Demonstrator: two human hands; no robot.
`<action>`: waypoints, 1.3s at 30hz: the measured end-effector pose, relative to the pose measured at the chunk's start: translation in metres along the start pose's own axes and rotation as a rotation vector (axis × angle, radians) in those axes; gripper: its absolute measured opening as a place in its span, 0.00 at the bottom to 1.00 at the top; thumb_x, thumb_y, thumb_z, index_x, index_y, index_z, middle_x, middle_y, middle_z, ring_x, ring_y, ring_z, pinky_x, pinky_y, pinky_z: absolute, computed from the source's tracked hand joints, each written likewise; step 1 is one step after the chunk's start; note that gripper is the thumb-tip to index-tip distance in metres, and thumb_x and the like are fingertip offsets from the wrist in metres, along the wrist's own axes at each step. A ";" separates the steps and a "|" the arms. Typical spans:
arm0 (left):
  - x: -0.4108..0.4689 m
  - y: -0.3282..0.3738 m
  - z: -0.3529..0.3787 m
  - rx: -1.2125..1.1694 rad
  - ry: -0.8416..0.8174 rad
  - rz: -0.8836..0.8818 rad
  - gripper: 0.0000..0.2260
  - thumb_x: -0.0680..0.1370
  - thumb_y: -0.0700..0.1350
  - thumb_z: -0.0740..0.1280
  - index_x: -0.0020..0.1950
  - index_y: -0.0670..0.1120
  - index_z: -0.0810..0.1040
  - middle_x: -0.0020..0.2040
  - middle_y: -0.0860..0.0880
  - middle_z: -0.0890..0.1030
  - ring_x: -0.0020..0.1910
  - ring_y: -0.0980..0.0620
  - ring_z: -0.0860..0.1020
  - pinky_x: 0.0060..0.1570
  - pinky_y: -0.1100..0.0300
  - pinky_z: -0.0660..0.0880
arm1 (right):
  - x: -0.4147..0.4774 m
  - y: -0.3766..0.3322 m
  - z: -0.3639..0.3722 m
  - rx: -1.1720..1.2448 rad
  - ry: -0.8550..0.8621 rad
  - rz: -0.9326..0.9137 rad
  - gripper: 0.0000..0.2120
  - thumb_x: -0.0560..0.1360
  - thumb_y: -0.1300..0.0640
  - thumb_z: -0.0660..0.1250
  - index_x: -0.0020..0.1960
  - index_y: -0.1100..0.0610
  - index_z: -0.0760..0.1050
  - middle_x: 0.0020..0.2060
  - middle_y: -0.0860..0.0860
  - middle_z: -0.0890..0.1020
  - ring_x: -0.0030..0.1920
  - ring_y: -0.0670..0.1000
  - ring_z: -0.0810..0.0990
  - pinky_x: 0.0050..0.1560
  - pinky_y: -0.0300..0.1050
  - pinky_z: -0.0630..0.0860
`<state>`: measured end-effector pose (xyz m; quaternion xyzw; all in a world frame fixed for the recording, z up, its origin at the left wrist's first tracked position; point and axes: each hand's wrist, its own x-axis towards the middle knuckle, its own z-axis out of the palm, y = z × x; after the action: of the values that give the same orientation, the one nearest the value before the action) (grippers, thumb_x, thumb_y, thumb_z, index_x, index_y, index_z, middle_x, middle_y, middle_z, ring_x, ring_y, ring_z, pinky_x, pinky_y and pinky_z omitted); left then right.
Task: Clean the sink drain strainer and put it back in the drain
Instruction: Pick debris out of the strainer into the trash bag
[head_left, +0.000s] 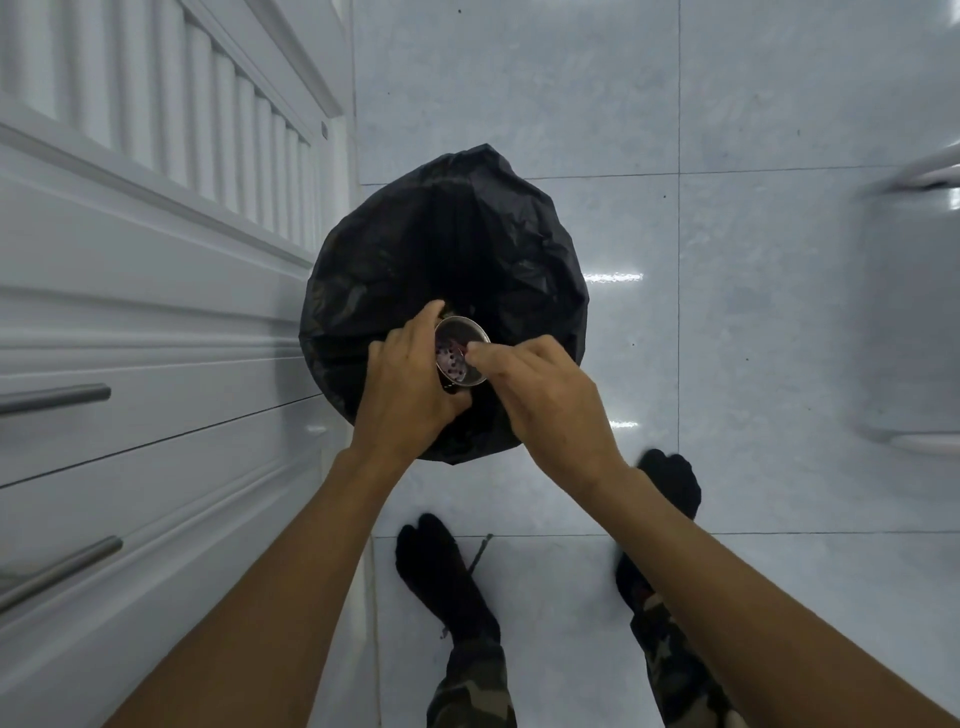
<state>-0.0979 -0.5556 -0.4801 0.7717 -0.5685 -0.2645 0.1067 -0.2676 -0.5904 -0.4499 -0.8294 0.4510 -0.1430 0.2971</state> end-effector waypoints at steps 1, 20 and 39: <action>0.000 0.000 -0.001 -0.002 -0.007 0.003 0.41 0.67 0.49 0.82 0.76 0.42 0.67 0.68 0.41 0.78 0.65 0.41 0.77 0.68 0.51 0.65 | 0.002 0.000 0.001 -0.014 -0.017 0.023 0.12 0.78 0.55 0.67 0.60 0.55 0.80 0.51 0.52 0.85 0.50 0.53 0.79 0.43 0.42 0.79; 0.002 -0.010 -0.012 -0.206 -0.058 -0.102 0.39 0.69 0.46 0.82 0.75 0.47 0.65 0.68 0.47 0.76 0.65 0.46 0.76 0.66 0.51 0.76 | 0.004 -0.022 0.000 0.138 -0.005 0.230 0.09 0.82 0.55 0.64 0.58 0.55 0.80 0.49 0.52 0.84 0.48 0.50 0.79 0.49 0.44 0.81; -0.004 -0.010 0.002 -0.020 0.052 -0.021 0.38 0.66 0.46 0.82 0.73 0.46 0.71 0.67 0.45 0.76 0.65 0.44 0.75 0.63 0.58 0.63 | -0.002 -0.020 -0.002 0.086 -0.039 0.145 0.11 0.77 0.63 0.71 0.59 0.60 0.81 0.50 0.56 0.85 0.50 0.56 0.82 0.53 0.50 0.83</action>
<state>-0.0912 -0.5485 -0.4852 0.7830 -0.5548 -0.2512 0.1263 -0.2562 -0.5816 -0.4362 -0.7837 0.4972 -0.1242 0.3508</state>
